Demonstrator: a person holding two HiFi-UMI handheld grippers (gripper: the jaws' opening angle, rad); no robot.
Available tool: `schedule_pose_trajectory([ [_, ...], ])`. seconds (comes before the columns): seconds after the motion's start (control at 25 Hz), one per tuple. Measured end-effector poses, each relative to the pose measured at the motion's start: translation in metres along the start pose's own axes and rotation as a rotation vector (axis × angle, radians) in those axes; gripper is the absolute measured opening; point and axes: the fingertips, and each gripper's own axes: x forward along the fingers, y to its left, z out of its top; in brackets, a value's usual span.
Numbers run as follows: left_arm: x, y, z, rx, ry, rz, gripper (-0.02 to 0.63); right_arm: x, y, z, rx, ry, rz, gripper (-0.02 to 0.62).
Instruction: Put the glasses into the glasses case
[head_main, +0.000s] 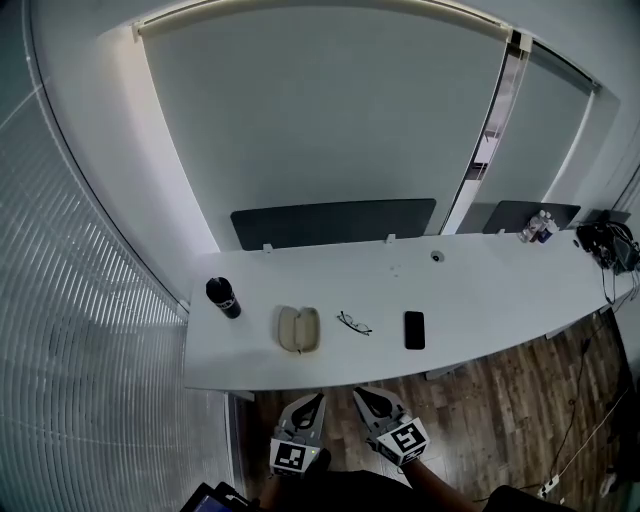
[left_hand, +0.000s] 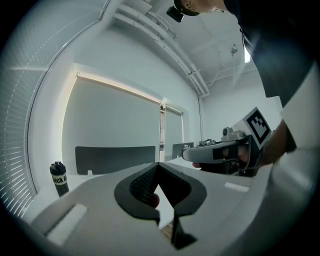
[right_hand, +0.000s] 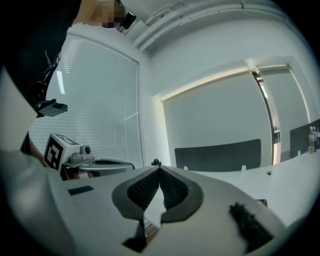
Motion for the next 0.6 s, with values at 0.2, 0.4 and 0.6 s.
schedule_pose_trajectory([
  [0.2,-0.003,0.066,0.007,-0.025,-0.012,0.027,0.006,0.057,0.009,0.003,-0.005,0.037,0.007,0.008],
  [0.4,-0.002,0.119,0.005,-0.007,0.007,0.023,0.006,0.105,0.017,0.015,-0.014,0.028,0.015,0.008],
  [0.6,0.01,0.141,-0.001,-0.008,0.015,0.038,0.006,0.117,0.017,0.017,-0.032,0.013,0.038,0.008],
])
